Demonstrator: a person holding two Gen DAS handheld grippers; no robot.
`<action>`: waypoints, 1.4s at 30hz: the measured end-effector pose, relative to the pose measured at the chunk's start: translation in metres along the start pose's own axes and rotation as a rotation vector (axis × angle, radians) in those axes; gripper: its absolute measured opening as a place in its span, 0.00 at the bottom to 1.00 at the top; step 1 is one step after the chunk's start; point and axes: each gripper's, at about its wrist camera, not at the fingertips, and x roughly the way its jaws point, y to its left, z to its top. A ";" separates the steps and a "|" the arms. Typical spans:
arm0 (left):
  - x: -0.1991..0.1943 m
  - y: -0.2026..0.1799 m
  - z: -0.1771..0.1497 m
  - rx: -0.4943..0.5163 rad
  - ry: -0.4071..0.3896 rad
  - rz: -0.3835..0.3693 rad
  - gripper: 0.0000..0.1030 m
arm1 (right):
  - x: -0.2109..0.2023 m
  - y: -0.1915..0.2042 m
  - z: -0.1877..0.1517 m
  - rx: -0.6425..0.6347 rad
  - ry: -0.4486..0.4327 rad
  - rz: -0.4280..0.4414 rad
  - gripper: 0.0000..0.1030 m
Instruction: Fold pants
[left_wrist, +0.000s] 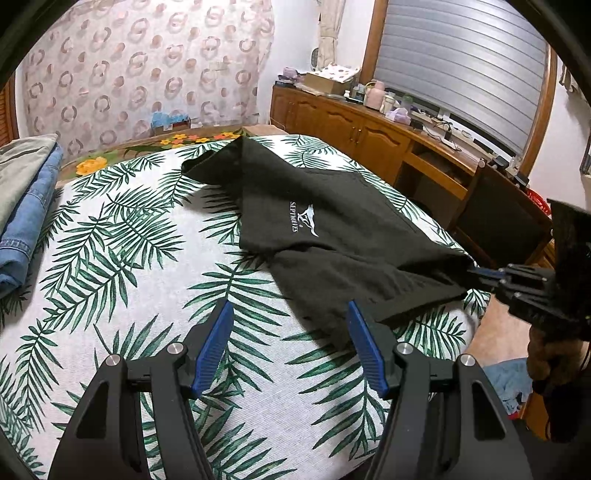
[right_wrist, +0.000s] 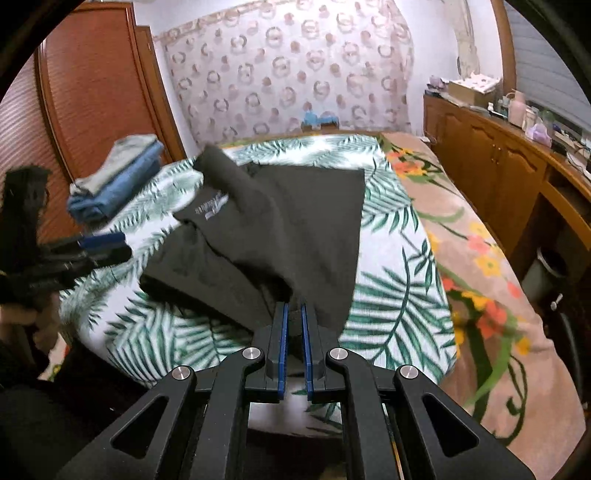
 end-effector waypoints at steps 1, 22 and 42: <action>0.001 0.000 0.000 0.001 0.002 0.001 0.63 | 0.001 0.000 0.000 0.001 0.003 -0.003 0.07; -0.009 0.012 0.000 -0.035 -0.079 0.075 0.63 | -0.022 -0.010 0.014 -0.013 -0.061 -0.029 0.32; -0.031 0.063 0.004 -0.092 -0.159 0.236 0.81 | 0.070 0.062 0.075 -0.221 -0.020 0.114 0.43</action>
